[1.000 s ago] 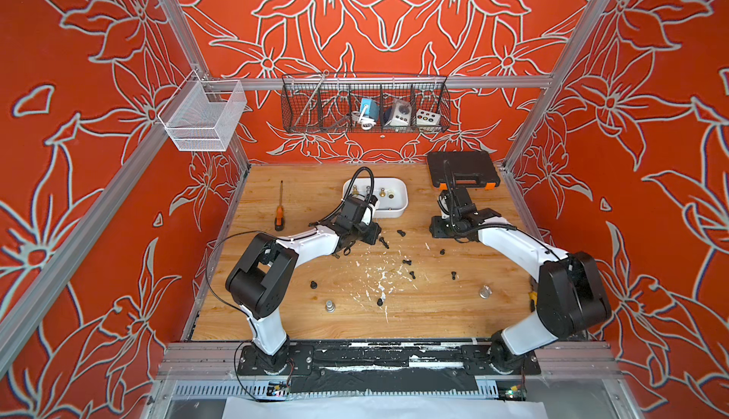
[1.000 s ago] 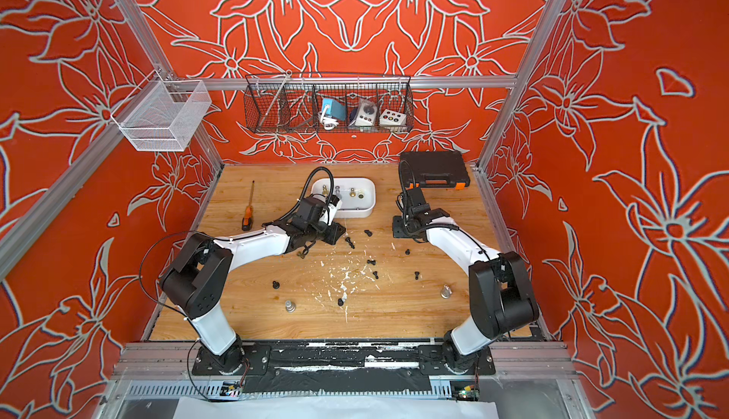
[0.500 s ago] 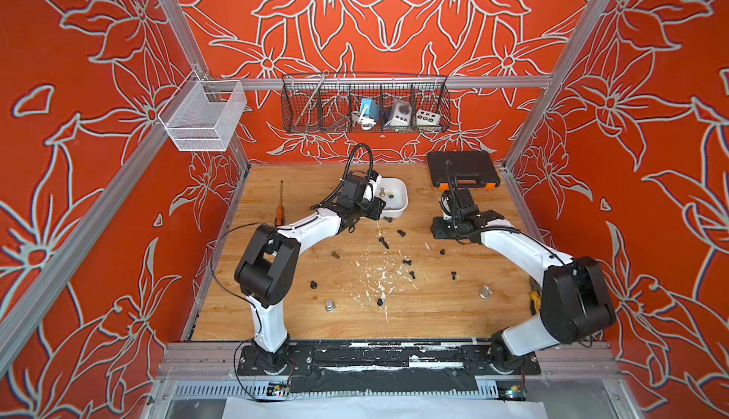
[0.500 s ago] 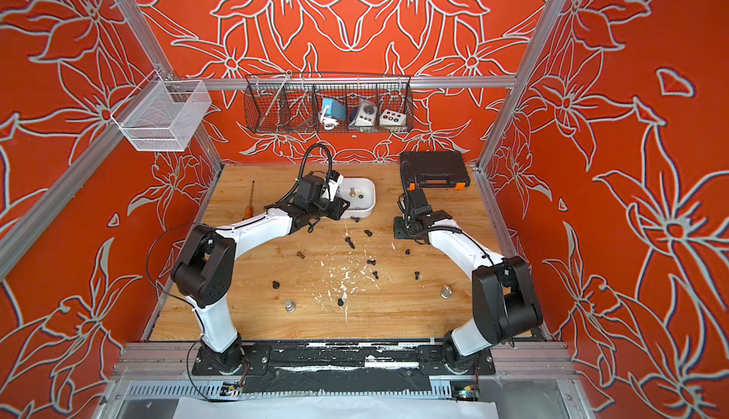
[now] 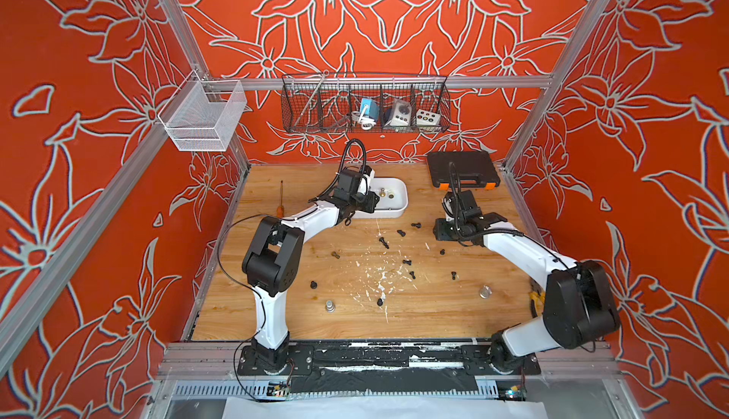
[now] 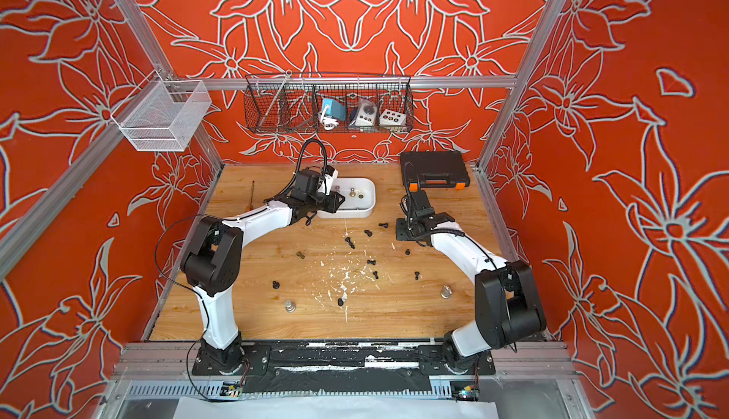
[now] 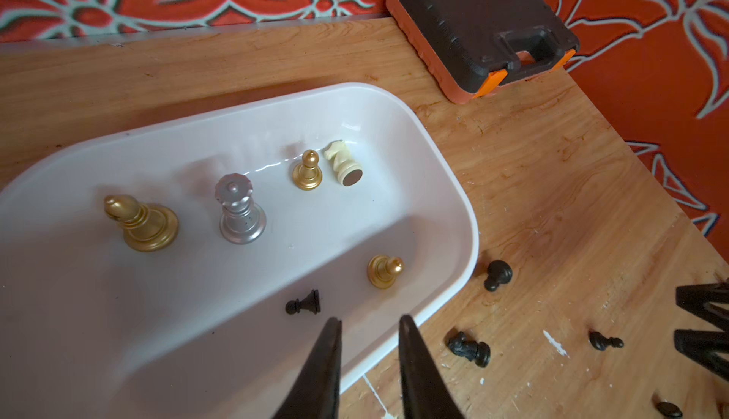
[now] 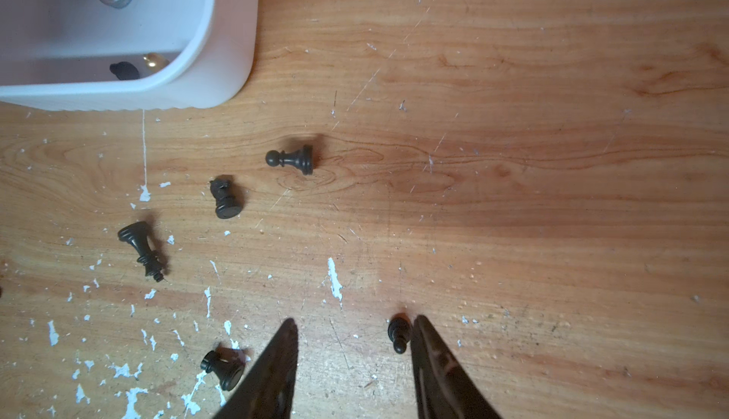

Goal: Put the chess pieces into the storage box
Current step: Place the chess piece in the storage box.

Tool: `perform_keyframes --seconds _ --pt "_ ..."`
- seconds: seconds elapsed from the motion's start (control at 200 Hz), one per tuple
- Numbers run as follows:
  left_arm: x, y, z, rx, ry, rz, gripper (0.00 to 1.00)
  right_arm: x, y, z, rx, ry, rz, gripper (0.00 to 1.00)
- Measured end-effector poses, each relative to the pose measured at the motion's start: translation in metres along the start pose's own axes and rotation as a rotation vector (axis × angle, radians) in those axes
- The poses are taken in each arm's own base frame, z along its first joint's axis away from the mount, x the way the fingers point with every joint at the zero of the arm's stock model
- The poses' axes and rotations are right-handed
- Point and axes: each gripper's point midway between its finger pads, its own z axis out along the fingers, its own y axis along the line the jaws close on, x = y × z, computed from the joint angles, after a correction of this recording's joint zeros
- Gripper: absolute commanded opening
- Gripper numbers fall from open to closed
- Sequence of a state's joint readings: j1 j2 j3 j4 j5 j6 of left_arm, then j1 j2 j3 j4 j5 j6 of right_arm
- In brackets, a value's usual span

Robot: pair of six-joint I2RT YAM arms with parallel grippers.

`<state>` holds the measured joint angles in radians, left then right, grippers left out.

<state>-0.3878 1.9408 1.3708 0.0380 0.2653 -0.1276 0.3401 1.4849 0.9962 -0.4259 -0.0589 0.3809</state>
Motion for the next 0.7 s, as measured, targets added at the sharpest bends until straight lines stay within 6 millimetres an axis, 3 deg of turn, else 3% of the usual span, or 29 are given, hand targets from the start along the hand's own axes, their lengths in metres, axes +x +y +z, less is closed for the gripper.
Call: perform_keyframes --seconds 0.385,0.701 --pt "0.005 0.0 -0.003 0.006 0.007 -0.007 0.28 -0.005 0.007 0.02 -0.024 0.039 -0.081 0.49" --pt "0.013 0.003 -0.042 -0.008 -0.017 -0.026 0.3 -0.022 0.033 0.048 -0.122 0.077 -0.308 0.49"
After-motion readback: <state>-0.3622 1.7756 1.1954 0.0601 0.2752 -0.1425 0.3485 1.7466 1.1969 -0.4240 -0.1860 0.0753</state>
